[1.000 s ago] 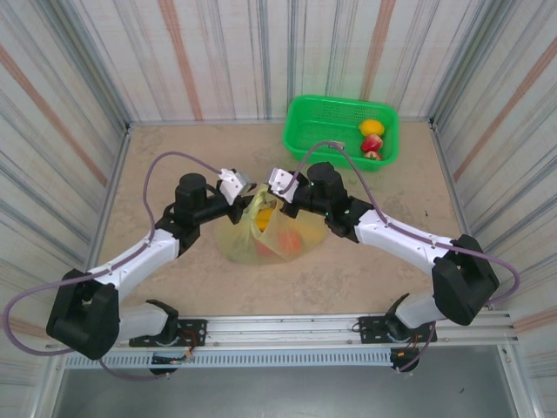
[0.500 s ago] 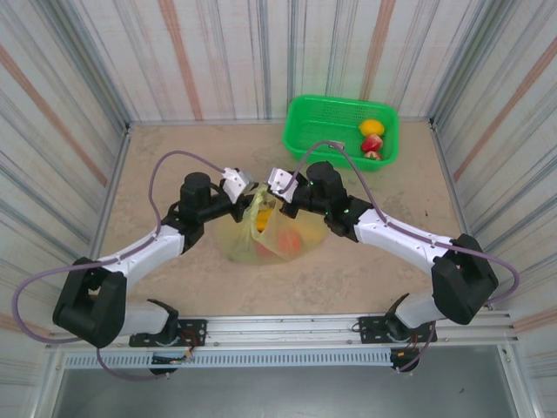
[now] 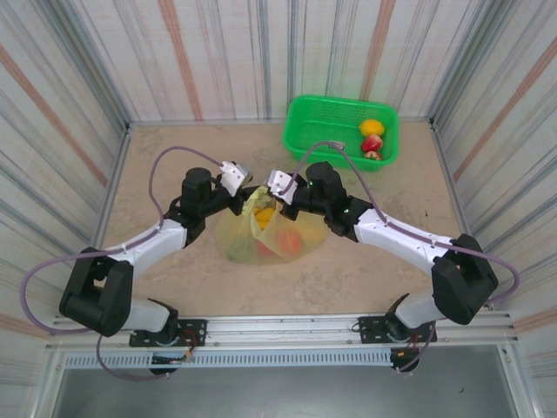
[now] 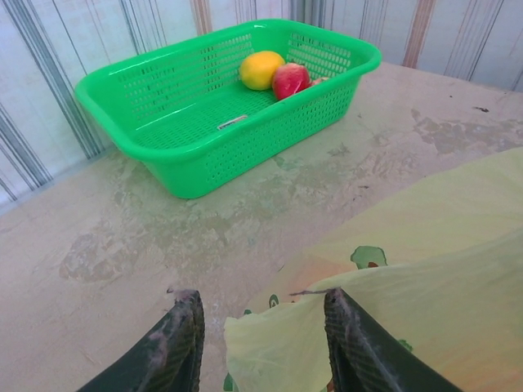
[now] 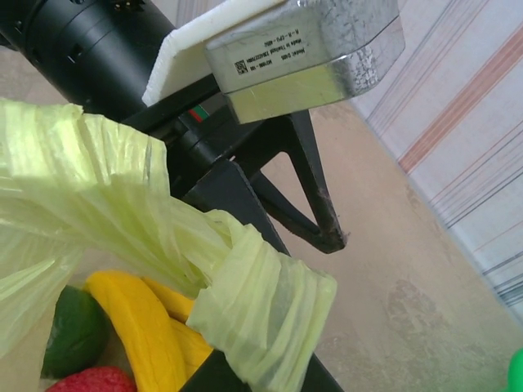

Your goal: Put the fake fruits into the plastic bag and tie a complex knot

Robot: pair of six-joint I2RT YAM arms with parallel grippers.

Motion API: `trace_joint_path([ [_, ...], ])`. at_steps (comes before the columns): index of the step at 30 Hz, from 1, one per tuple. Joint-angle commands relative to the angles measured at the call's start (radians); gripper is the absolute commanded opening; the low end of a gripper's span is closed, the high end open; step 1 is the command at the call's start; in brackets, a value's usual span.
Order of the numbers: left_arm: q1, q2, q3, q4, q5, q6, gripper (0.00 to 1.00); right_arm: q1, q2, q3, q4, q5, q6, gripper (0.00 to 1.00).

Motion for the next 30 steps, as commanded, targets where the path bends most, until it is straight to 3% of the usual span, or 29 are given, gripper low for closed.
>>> trace_joint_path([
  [1, 0.003, 0.008, 0.006, 0.056, 0.029, 0.027, 0.44, -0.014, -0.024, 0.029, -0.022, -0.026, 0.027, 0.00],
  [10, 0.020, -0.105, -0.039, 0.021, -0.019, -0.003, 0.42, -0.036, -0.036, 0.028, -0.037, -0.013, 0.031, 0.00],
  [18, -0.002, -0.251, -0.070, -0.232, -0.054, -0.004, 0.43, -0.050, -0.037, 0.026, -0.030, -0.024, 0.031, 0.00],
  [22, -0.008, -0.288, -0.073, -0.242, -0.127, 0.010, 0.45, -0.052, -0.043, 0.026, -0.028, -0.048, 0.031, 0.00],
  [26, 0.026, -0.233, -0.014, -0.215, -0.190, 0.014, 0.47, -0.052, -0.047, 0.027, -0.035, -0.082, 0.037, 0.00],
  [30, 0.029, -0.087, 0.080, -0.171, -0.160, 0.057, 0.48, -0.052, -0.051, 0.027, -0.044, -0.100, 0.039, 0.00],
])
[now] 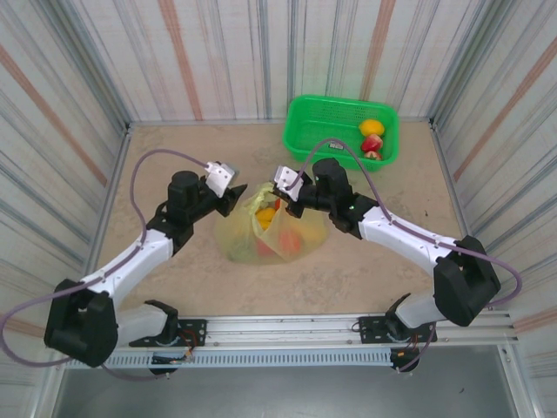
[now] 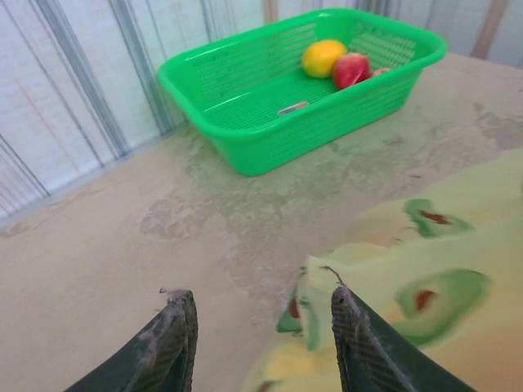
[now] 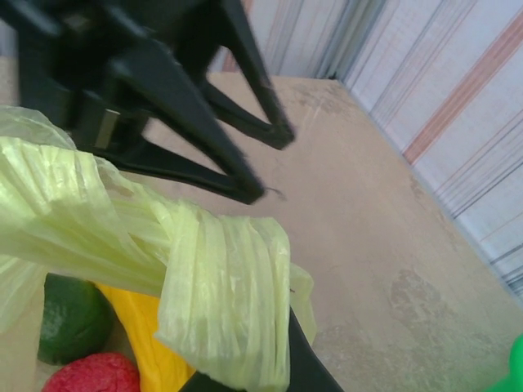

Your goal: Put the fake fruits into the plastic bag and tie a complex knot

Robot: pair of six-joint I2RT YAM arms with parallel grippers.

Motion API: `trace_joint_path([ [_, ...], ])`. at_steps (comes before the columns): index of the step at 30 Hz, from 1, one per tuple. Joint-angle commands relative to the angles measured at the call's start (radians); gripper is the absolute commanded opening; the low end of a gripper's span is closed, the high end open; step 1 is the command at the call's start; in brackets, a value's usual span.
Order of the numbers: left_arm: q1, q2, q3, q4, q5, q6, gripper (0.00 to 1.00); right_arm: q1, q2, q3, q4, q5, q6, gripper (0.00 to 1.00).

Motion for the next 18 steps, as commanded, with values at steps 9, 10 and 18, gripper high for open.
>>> trace_joint_path([
  [9, -0.009, 0.270, 0.193, 0.061, 0.315, 0.106, 0.46, -0.010, -0.039, 0.032, -0.033, -0.030, 0.025, 0.00],
  [10, -0.008, 0.265, 0.186, 0.060, 0.332, 0.116, 0.46, -0.011, -0.041, 0.031, -0.034, -0.031, 0.027, 0.00],
  [18, -0.006, 0.204, 0.109, 0.068, 0.445, 0.172, 0.47, -0.030, -0.045, 0.020, -0.020, -0.047, 0.036, 0.00],
])
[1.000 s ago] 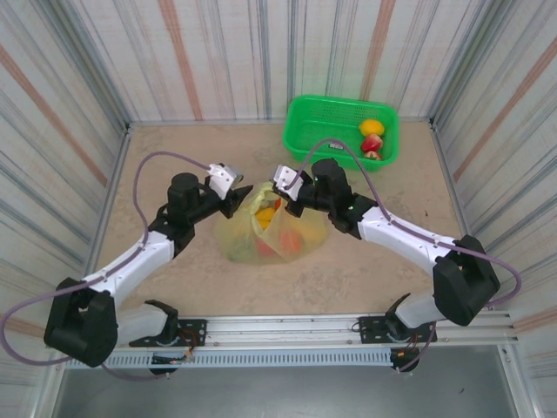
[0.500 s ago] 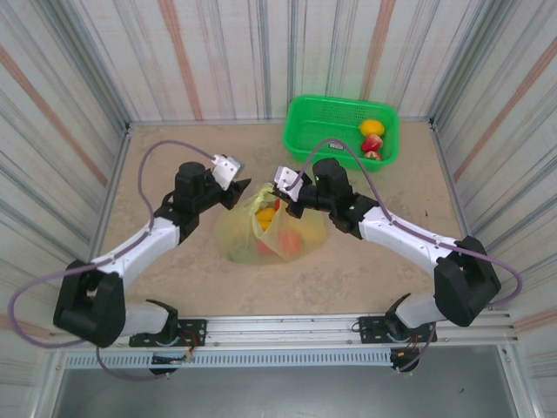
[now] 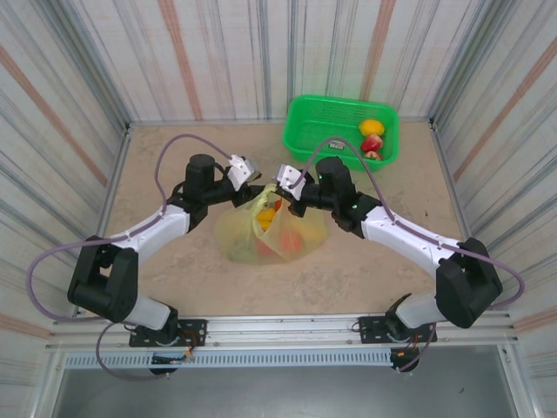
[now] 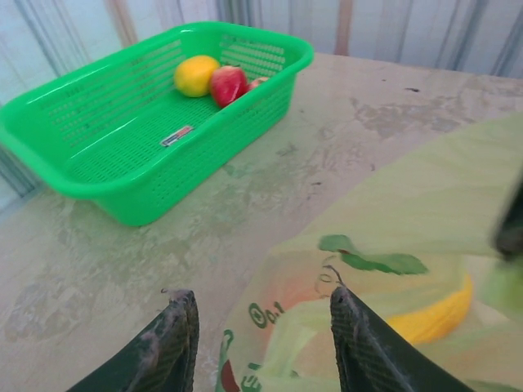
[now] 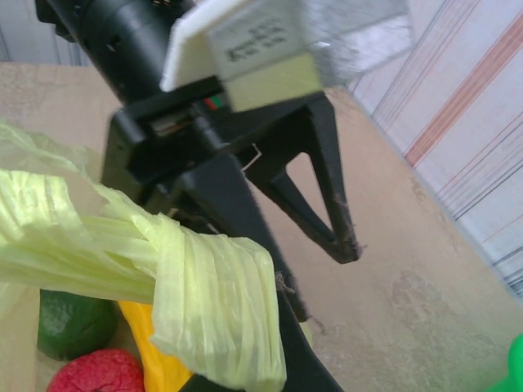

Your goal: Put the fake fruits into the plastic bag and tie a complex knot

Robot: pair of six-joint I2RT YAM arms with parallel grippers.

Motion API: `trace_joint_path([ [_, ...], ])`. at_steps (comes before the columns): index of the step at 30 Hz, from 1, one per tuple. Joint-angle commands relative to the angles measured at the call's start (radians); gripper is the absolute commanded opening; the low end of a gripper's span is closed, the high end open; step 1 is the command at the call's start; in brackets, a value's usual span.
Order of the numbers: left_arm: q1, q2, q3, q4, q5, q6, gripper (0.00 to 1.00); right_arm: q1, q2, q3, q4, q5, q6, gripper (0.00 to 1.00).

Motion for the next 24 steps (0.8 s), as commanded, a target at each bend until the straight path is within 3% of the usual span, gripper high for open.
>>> trace_joint_path([
  [1, -0.006, -0.034, -0.026, 0.018, 0.098, 0.041, 0.47, -0.010, -0.032, 0.020, -0.003, -0.022, 0.033, 0.00],
  [24, -0.035, -0.058, -0.050, 0.091, 0.210, 0.016, 0.42, -0.009, -0.010, 0.027, -0.009, -0.010, 0.046, 0.00],
])
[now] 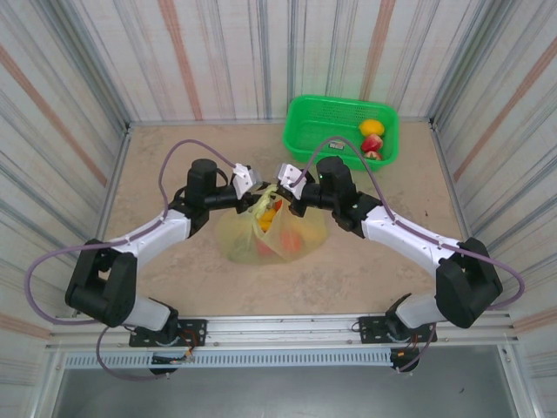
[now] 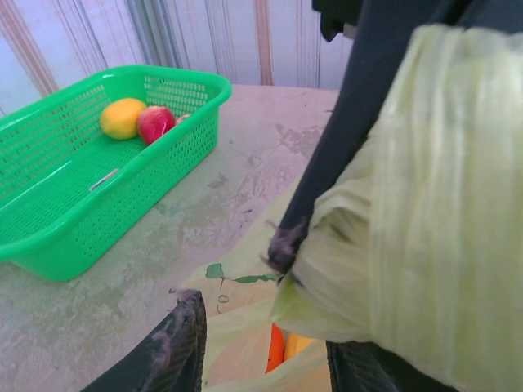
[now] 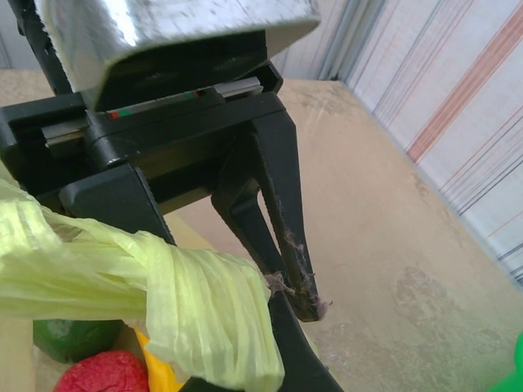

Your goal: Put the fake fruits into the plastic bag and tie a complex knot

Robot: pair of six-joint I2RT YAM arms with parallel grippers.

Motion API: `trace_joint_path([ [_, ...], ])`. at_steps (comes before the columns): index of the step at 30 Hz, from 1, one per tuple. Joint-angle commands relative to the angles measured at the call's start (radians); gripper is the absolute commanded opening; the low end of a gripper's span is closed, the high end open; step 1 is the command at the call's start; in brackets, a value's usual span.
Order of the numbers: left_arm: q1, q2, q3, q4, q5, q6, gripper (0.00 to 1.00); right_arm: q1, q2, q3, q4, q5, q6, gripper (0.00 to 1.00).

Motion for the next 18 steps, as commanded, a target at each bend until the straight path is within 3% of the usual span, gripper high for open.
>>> trace_joint_path([
  [1, -0.001, -0.038, -0.013, 0.038, 0.069, -0.011, 0.42, -0.007, -0.009, 0.029, -0.009, -0.004, 0.021, 0.00],
  [10, -0.001, -0.057, -0.008, 0.016, 0.119, -0.005, 0.41, -0.010, -0.001, 0.037, -0.008, 0.010, 0.017, 0.00],
  [18, 0.001, -0.048, 0.014, 0.018, 0.107, -0.006, 0.17, -0.006, 0.009, 0.039, -0.020, -0.004, 0.026, 0.00],
])
